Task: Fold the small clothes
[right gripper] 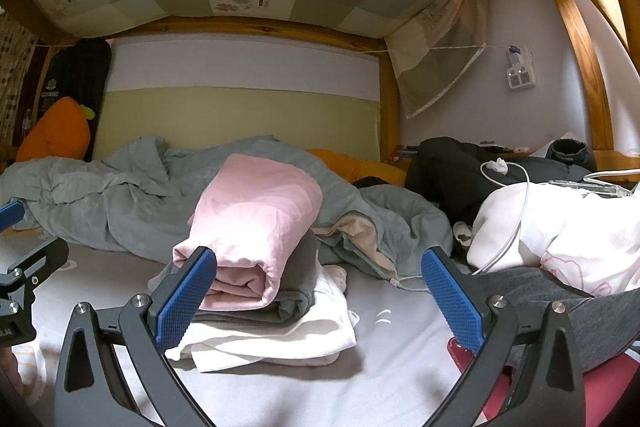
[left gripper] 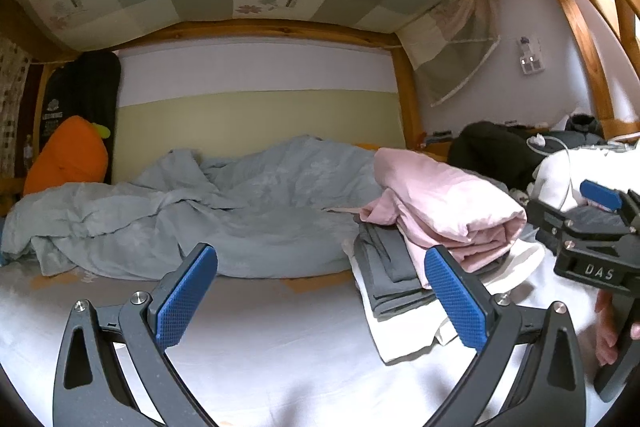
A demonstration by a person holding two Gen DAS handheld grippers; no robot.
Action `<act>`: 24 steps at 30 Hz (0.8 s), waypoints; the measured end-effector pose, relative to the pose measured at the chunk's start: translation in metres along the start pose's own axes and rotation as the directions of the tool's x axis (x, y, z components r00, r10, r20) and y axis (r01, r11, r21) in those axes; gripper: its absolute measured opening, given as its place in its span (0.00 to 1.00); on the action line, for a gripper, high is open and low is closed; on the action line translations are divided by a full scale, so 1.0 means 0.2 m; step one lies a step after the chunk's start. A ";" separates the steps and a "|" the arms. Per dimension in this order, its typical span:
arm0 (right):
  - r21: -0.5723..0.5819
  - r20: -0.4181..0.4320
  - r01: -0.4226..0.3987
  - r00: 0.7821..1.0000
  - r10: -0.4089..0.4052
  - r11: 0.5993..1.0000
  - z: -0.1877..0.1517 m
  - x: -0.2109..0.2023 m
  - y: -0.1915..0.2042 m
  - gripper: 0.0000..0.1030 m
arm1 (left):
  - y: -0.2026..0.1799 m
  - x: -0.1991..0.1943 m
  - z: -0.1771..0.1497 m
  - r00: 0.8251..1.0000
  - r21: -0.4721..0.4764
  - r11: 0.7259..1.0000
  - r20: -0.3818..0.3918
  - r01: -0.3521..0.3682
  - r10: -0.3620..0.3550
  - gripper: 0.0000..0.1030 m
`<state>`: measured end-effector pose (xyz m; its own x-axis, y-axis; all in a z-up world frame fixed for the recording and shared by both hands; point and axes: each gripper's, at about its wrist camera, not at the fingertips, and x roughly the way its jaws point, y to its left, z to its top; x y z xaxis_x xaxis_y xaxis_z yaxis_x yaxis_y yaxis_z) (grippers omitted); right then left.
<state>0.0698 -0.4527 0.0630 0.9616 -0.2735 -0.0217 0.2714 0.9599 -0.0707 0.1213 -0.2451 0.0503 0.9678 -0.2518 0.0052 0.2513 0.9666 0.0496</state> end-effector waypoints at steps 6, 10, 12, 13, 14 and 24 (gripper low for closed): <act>-0.002 -0.003 -0.003 1.000 0.003 1.000 0.00 0.02 0.00 0.99 | -0.01 0.01 0.00 1.000 0.012 1.000 -0.015 0.000 0.000 1.00; -0.001 -0.005 -0.002 1.000 0.002 1.000 0.00 0.02 0.00 0.99 | 0.01 0.02 0.00 1.000 0.001 1.000 -0.027 0.010 -0.010 1.00; 0.000 -0.007 -0.003 1.000 0.003 1.000 0.00 0.02 -0.01 0.99 | 0.01 0.02 0.00 1.000 -0.006 1.000 -0.031 0.007 -0.007 1.00; 0.001 -0.006 -0.003 1.000 0.003 1.000 0.00 0.02 0.00 0.99 | 0.01 0.03 0.00 0.999 -0.007 1.000 -0.033 0.008 -0.008 1.00; 0.001 -0.006 -0.003 1.000 0.003 1.000 0.00 0.02 0.00 0.99 | 0.01 0.03 0.00 0.999 -0.007 1.000 -0.035 0.008 -0.008 1.00; 0.014 -0.008 -0.004 1.000 0.004 1.000 0.00 0.02 -0.03 0.99 | 0.02 0.06 -0.01 0.997 -0.021 1.000 -0.074 0.003 -0.005 1.00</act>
<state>0.0725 -0.4587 0.0631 0.9624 -0.2701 -0.0303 0.2681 0.9617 -0.0565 0.1349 -0.2435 0.0491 0.9651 -0.2525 -0.0691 0.2549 0.9665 0.0291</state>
